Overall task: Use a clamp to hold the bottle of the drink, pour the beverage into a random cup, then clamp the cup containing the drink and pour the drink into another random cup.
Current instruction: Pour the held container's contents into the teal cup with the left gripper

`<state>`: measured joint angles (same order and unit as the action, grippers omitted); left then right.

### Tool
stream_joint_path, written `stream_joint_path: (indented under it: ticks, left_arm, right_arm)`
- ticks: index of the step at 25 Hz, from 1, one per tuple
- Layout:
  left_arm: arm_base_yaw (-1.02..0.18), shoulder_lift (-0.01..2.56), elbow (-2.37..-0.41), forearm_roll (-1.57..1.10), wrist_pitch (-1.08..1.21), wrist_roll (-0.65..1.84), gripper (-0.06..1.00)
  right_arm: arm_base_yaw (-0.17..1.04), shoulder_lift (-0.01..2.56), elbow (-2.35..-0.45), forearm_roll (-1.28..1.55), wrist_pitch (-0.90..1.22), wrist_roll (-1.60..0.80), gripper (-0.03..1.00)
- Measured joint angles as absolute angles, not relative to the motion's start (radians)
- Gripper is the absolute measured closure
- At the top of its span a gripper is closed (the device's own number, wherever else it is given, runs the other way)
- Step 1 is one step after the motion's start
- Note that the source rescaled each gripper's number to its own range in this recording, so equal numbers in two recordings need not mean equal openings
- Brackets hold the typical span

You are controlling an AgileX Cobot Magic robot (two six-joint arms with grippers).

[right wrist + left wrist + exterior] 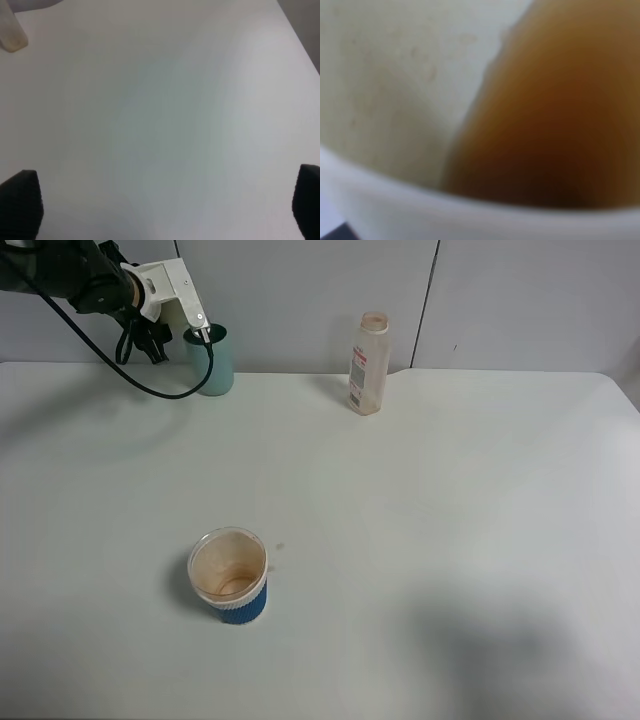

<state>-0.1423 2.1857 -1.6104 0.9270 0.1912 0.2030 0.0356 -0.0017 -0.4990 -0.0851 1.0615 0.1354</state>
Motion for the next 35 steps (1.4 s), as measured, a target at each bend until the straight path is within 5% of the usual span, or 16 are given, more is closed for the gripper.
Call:
stream_joint_path:
  ticks: [35]
  left_arm:
    - [-0.142,2.188,-1.610,0.976,0.205,0.245,0.92]
  right_arm:
    - [0.036,-0.002,-0.499,-0.085,1.061,0.135,-0.03]
